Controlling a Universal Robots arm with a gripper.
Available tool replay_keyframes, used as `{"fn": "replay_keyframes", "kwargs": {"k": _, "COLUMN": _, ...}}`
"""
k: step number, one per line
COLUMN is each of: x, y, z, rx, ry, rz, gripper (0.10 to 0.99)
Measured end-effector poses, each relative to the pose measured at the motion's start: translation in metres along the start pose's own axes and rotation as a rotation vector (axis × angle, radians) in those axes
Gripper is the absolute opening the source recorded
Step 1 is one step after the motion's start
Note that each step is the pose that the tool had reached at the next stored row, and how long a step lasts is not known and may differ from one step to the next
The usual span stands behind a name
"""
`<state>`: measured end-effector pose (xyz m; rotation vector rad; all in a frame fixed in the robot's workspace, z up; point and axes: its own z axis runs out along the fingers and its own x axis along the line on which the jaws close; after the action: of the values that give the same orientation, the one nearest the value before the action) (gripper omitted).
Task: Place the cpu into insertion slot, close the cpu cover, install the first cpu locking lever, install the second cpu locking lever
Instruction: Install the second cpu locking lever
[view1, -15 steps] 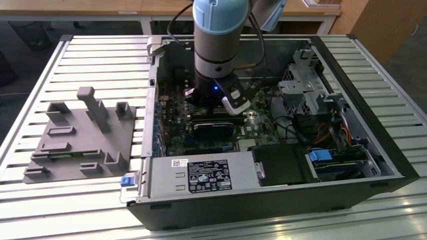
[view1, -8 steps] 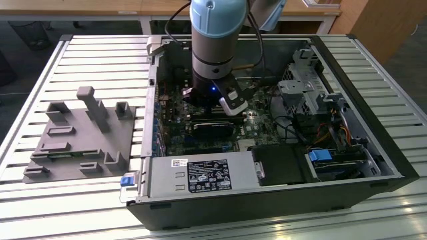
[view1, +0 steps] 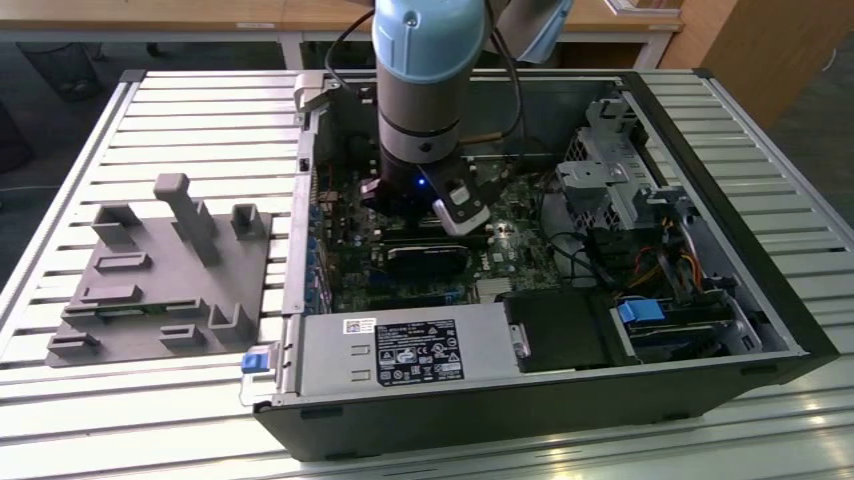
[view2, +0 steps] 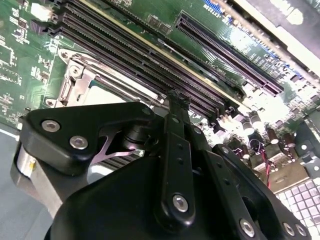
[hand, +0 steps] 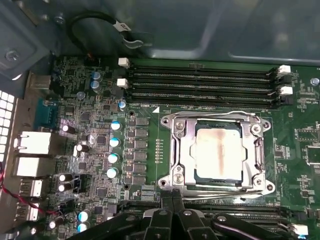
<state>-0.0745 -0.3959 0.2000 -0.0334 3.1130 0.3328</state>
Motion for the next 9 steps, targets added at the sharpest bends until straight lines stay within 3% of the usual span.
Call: {"fn": "replay_keyframes", "kwargs": {"k": 9, "x": 0.0022, "y": -0.001, "z": 0.0052, "rx": -0.044, "ry": -0.0011, "rz": 0.0, "gripper": 0.106}}
